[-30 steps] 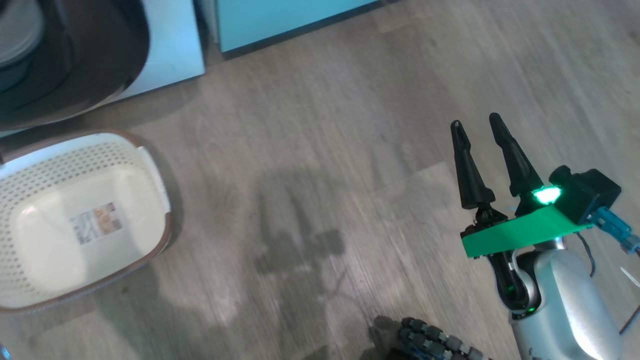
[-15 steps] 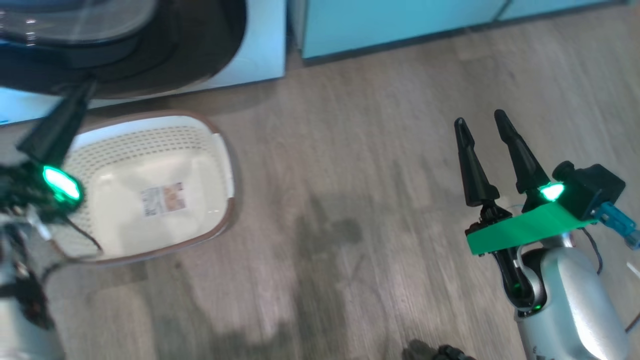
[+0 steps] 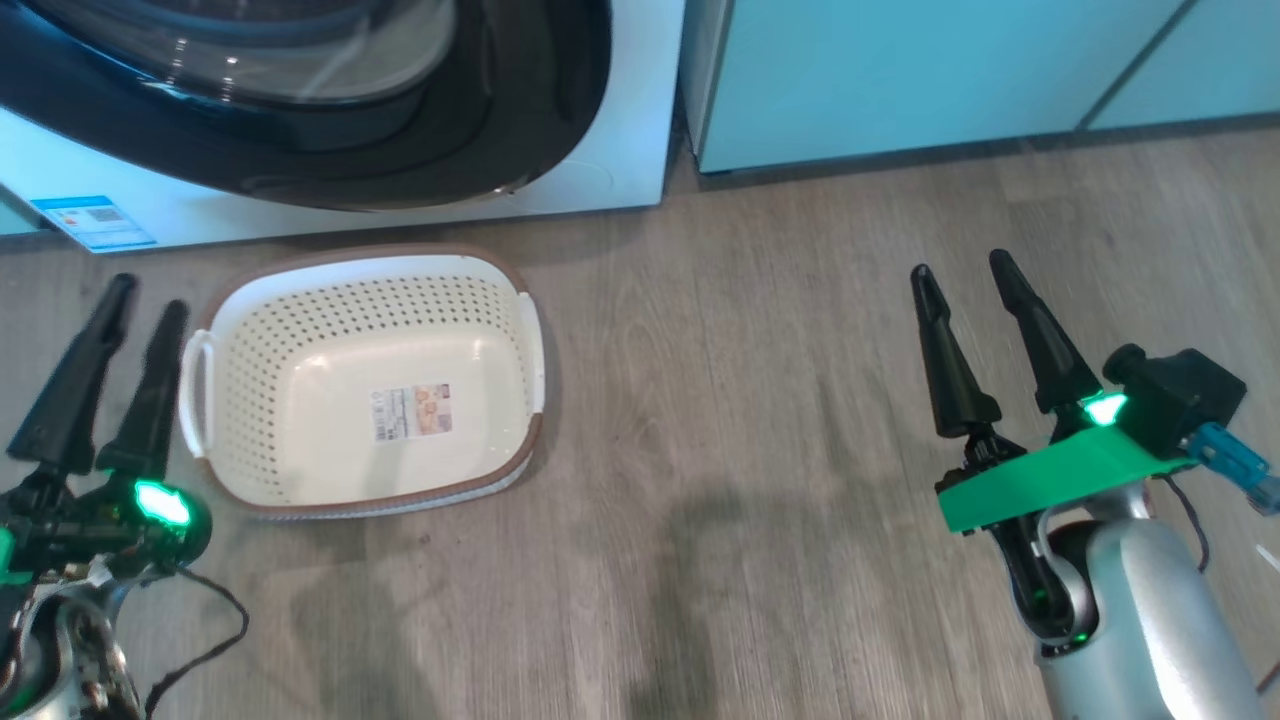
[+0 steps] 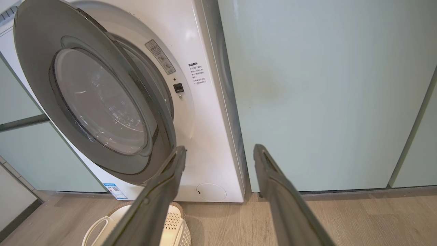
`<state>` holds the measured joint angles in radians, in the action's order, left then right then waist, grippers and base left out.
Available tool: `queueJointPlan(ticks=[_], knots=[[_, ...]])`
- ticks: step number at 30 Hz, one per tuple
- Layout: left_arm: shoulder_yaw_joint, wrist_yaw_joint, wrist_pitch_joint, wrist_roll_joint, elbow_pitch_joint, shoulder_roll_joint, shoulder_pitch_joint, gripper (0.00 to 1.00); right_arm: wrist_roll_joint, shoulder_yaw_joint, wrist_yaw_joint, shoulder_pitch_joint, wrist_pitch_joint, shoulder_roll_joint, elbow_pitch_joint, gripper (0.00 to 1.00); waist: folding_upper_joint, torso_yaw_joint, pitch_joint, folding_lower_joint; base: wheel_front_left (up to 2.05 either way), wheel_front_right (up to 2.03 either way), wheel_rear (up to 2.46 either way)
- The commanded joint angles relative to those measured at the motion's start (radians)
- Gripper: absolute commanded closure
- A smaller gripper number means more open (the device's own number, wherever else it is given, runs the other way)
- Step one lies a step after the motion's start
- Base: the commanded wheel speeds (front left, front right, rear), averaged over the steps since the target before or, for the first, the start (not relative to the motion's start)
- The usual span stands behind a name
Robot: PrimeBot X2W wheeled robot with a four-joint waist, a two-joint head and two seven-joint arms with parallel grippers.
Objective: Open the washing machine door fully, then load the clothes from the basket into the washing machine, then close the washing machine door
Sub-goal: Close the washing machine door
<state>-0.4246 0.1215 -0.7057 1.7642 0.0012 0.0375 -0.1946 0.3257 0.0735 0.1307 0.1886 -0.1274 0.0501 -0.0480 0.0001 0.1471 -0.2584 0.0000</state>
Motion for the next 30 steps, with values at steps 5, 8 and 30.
queueJointPlan(ticks=[5, 8, 30], knots=[[0.006, 0.009, 0.172, -0.055, -0.044, 0.013, 0.017, 0.00, 0.000, -0.002, 0.000, -0.017, 0.003, 0.000, 0.046, 0.00, -0.0001, -0.034, 0.018, 0.0000, 0.00, 0.00, 0.00], [0.040, 0.009, 0.320, -0.126, -0.063, 0.013, 0.007, 0.00, 0.000, -0.012, 0.000, -0.024, 0.008, 0.000, 0.053, 0.00, -0.0001, -0.047, 0.026, 0.0000, 0.00, 0.00, 0.00], [0.370, -0.098, 0.840, -1.249, -0.206, 0.144, 0.164, 0.00, -0.059, -0.056, 0.000, -0.136, 0.086, 0.000, 0.122, 0.00, -0.0001, -0.078, 0.186, 0.0000, 0.00, 0.00, 0.00]])
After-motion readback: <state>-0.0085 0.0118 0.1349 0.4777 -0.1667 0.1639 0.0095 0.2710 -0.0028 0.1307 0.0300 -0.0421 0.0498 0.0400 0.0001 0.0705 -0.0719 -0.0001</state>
